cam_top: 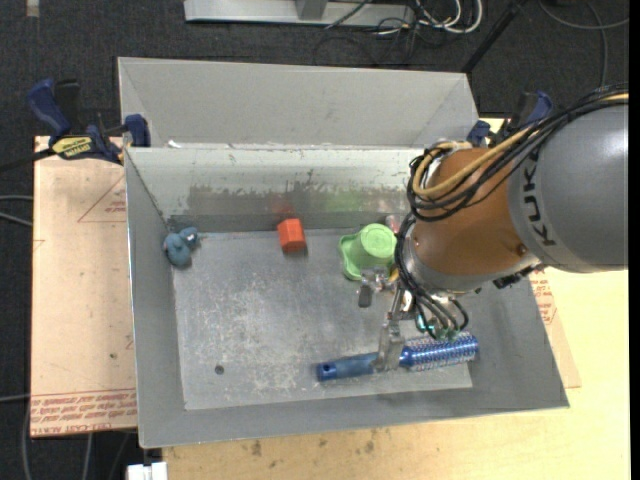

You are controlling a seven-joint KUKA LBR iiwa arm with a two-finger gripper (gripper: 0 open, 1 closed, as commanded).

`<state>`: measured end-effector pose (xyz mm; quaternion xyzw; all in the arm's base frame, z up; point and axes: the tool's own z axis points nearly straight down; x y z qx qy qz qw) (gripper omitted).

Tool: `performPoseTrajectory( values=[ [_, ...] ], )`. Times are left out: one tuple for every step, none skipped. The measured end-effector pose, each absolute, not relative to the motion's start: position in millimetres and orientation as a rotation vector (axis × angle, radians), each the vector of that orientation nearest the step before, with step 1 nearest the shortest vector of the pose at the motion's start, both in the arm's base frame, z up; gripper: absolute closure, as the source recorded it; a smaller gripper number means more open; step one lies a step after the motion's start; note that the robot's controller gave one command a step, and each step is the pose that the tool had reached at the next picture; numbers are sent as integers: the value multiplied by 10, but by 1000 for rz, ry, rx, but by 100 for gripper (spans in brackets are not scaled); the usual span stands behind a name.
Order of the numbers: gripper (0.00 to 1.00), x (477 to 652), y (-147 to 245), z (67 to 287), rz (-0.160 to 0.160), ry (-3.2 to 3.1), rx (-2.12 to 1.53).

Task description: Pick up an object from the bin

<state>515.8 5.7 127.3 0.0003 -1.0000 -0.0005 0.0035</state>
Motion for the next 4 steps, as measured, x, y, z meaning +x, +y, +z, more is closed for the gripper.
performPoseTrajectory(
  values=[
    [0, 5082, -61, 1352, 0, -3140, 81],
    [0, 4891, 43, 692, -1, -3141, 266],
    [100, 4872, 42, 702, -1, -3132, 266],
    [100, 4878, 132, 2398, 0, -3130, 365]
  ],
)
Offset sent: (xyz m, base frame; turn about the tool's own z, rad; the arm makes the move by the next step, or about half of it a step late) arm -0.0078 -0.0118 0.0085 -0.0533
